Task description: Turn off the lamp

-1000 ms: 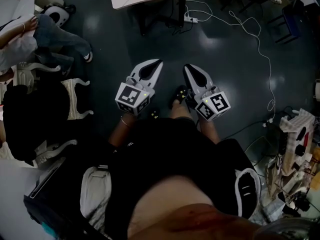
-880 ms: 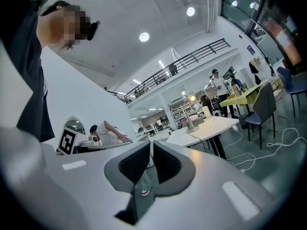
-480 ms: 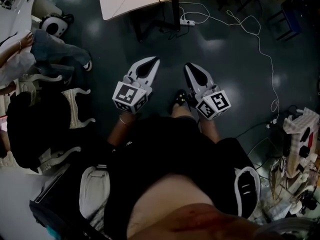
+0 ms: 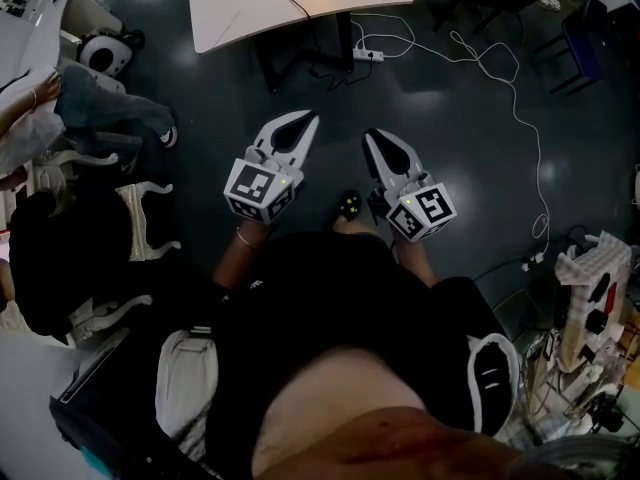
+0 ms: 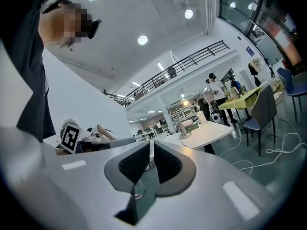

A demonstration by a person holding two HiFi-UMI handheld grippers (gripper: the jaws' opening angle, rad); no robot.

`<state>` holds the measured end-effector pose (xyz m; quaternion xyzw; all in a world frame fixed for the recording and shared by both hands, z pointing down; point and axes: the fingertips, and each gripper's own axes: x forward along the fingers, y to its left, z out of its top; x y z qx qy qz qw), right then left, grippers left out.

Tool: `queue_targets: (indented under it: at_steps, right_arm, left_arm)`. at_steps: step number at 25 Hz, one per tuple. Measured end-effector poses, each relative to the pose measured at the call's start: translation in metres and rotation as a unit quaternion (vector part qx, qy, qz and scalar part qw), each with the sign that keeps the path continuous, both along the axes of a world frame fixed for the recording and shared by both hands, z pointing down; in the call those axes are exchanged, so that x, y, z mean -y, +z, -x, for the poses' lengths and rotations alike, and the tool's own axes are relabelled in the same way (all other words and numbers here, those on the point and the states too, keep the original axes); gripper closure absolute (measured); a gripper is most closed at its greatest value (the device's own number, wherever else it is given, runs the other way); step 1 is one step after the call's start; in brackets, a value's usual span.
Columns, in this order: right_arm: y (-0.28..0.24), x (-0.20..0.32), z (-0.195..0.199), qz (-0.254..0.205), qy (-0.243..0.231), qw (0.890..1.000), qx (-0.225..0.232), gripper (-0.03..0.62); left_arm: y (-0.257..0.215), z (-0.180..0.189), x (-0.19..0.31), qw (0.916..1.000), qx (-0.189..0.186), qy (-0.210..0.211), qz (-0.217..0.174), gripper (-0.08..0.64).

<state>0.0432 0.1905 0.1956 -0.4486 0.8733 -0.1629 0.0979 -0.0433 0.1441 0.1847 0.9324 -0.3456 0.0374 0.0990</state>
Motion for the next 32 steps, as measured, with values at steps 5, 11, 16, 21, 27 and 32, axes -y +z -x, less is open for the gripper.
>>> queue_targets:
  at_steps: [5, 11, 16, 21, 27, 32]
  right_arm:
    - [-0.005, 0.019, -0.014, -0.009, -0.012, 1.0, 0.002, 0.594]
    - [-0.003, 0.033, -0.03, -0.009, -0.03, 0.999, -0.004, 0.584]
    - [-0.004, 0.045, -0.041, -0.012, -0.05, 0.999, -0.011, 0.58]
    - [0.0, 0.055, -0.052, -0.009, -0.064, 0.998, -0.009, 0.578]
    - [0.013, 0.064, -0.042, 0.007, -0.086, 0.996, -0.008, 0.577]
    - [0.021, 0.069, -0.032, 0.017, -0.101, 0.995, -0.007, 0.574]
  left_arm:
    - [-0.002, -0.016, 0.014, 1.0, -0.003, -0.007, -0.002, 0.554]
    - [-0.004, -0.034, 0.03, 0.9998, -0.009, -0.015, -0.013, 0.554]
    - [-0.009, -0.045, 0.048, 0.999, -0.031, -0.031, -0.004, 0.554]
    - [-0.006, -0.052, 0.054, 0.9987, -0.016, -0.048, -0.01, 0.554]
    - [0.014, -0.034, 0.052, 0.9967, -0.007, -0.079, 0.017, 0.554]
    - [0.027, -0.021, 0.052, 0.9951, 0.005, -0.094, 0.028, 0.554]
